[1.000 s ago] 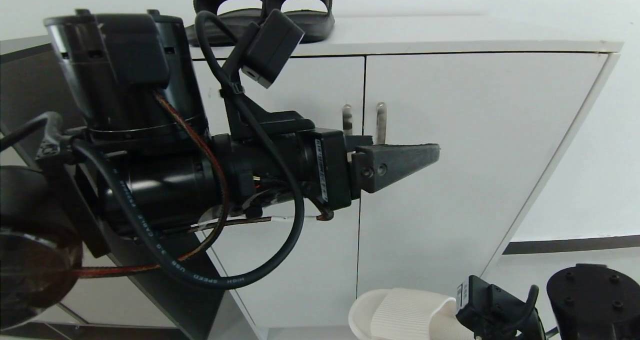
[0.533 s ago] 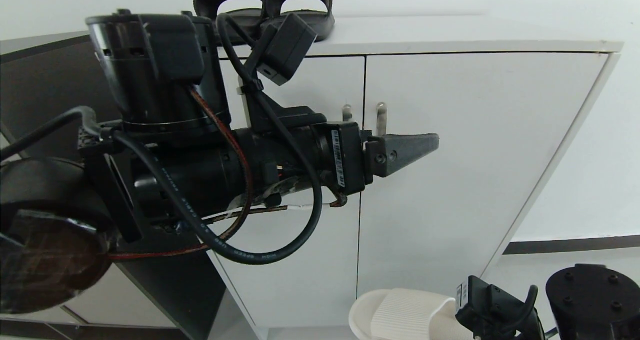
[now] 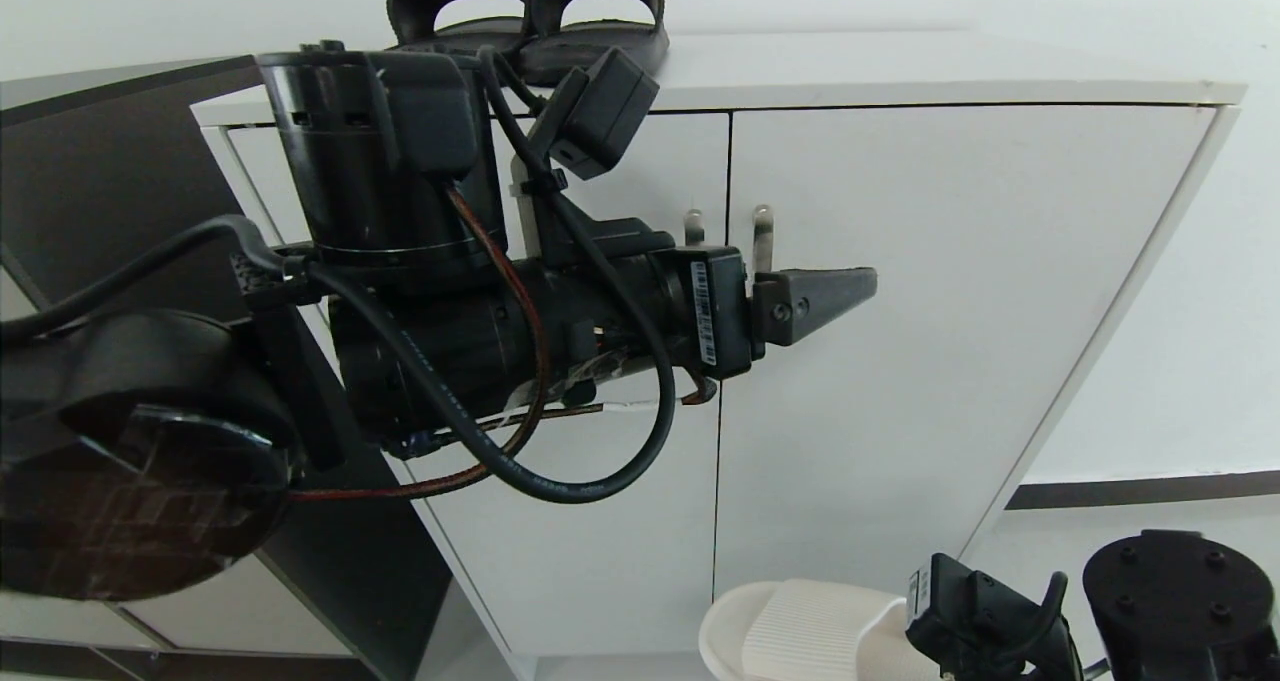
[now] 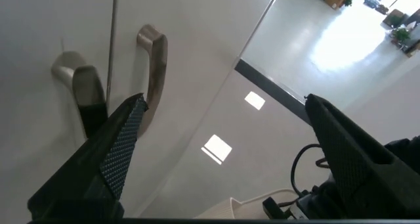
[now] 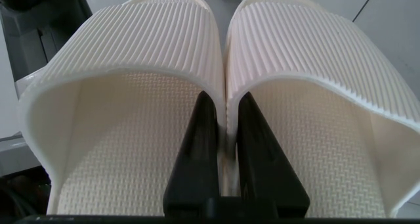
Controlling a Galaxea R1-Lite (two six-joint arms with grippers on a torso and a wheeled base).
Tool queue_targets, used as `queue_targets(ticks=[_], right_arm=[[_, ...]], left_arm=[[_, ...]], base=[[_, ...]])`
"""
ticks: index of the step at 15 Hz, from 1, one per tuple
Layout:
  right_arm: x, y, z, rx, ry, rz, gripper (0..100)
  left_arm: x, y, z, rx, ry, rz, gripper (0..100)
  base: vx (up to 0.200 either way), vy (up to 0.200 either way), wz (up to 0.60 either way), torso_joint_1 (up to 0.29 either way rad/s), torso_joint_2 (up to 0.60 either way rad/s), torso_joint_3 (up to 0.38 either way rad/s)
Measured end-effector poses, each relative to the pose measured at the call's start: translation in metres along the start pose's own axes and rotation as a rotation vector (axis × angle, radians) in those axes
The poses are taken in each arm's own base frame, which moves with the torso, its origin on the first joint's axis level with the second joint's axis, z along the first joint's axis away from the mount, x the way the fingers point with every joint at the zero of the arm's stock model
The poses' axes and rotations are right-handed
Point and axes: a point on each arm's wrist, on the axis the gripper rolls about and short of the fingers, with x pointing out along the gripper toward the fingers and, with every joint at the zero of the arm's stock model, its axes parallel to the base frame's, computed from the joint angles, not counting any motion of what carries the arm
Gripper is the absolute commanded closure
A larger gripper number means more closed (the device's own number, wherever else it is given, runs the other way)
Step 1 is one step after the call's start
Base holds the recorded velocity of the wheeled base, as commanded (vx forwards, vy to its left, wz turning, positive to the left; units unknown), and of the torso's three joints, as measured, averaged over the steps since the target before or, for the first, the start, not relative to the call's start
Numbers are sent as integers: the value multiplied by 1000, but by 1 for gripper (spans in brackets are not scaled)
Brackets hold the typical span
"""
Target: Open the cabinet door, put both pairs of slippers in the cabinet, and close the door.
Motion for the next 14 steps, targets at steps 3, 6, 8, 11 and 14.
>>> queue_targets(ticks=[3,6,8,11,14], right_arm=[[1,0,-1,1,5,0,100],[1,0,-1,1,6,-1,100],[1,0,-1,1,9,0,100],[0,1,-5,-24,15,13,100],[-3,3,-12,-82,26,63,100]], left_arm=[[9,3,1,0,-13,48,0],[18,6,-2,-1,-9,60,0],[21,7,-4,0,-5,62,100],[22,9,-6,0,1,67,100],[20,8,-11,3,17,59,100]], base=[[0,0,0,0,0,0],[0,0,0,0,0,0],[0,0,0,0,0,0],[0,0,0,0,0,0],[0,0,0,0,0,0]])
